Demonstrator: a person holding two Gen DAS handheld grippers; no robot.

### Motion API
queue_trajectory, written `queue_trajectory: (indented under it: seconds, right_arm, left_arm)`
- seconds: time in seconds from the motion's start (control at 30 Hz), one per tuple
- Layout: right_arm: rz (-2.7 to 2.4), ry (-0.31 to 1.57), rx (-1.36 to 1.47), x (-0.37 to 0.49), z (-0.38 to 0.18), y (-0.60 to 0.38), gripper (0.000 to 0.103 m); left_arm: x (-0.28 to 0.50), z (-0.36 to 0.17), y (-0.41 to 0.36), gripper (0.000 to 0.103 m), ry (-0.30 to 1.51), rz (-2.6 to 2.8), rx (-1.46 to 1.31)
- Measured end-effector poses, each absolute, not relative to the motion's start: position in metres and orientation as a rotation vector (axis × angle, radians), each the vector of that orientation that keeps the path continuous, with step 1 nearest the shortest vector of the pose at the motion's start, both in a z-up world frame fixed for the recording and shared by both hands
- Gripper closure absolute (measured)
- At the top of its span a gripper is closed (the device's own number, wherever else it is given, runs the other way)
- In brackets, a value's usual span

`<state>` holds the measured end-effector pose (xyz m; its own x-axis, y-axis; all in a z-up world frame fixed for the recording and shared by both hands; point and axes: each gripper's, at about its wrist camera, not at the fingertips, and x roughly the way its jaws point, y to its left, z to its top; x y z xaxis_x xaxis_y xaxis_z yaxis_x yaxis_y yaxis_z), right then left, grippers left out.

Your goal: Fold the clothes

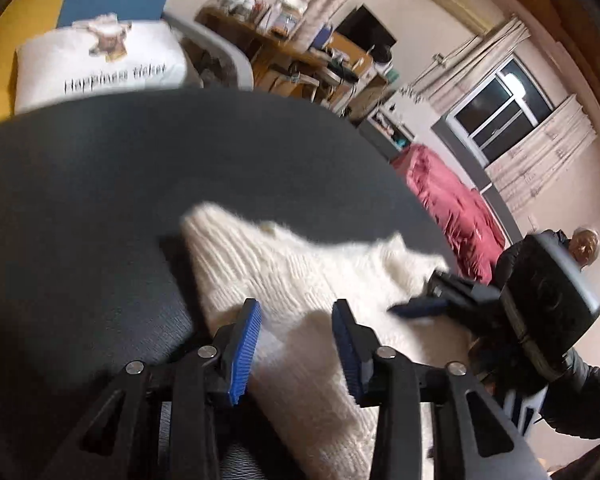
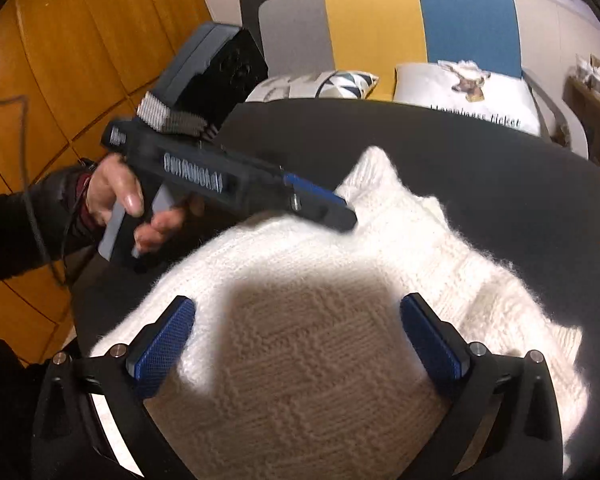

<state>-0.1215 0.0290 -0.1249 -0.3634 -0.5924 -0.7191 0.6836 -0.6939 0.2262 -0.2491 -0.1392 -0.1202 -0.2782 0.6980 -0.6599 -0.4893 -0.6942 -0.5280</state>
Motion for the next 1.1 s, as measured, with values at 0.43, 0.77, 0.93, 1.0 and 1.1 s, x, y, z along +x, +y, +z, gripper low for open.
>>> queue_trajectory:
  seconds: [0.43,0.77,0.93,1.0,1.1]
  right_arm:
    - [-2.086,0.135,1.045,-0.112,-0.122,0.022,0.000]
    - [-2.141,0.128,1.083,-0.120,-0.093,0.044,0.000]
    - [-2.179,0.098,1.123,-0.130,-0.129,0.060,0.000]
    - [-2.182,0.049,1.113,-0.133,-0.129,0.065,0.000]
    - [-2.193,0.101,1.166,-0.136,-0.114,0.062,0.000]
  left_arm:
    - [-0.274,-0.124,-0.101,0.064,0.078,2.101,-1.315]
    - [-0.202,-0.069,-0.126,0.066,-0.062,2.123,-1.080]
    - [-0.192,-0.083,-0.123,0.060,-0.078,2.167,-1.148]
    - [-0.188,-0.088,-0.122,0.060,-0.085,2.185,-1.175]
    - [-0.173,-0.080,-0.126,0.063,-0.077,2.225,-1.140]
